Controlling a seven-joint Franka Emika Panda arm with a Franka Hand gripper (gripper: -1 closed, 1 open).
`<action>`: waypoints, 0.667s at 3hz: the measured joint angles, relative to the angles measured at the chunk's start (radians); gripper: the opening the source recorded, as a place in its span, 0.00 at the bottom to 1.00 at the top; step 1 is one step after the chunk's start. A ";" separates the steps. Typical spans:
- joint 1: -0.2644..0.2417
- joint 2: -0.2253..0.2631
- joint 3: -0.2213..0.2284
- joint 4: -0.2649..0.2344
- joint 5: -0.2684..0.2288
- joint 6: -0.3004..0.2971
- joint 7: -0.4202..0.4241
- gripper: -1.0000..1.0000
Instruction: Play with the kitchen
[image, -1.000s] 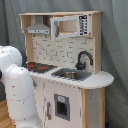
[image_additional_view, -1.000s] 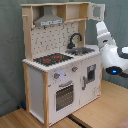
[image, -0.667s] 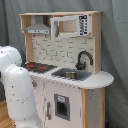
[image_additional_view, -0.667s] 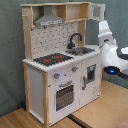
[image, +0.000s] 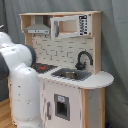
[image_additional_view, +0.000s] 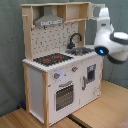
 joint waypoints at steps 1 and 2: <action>-0.029 0.082 -0.033 -0.010 -0.061 0.021 0.000 1.00; -0.038 0.144 -0.024 -0.040 -0.077 -0.039 0.038 1.00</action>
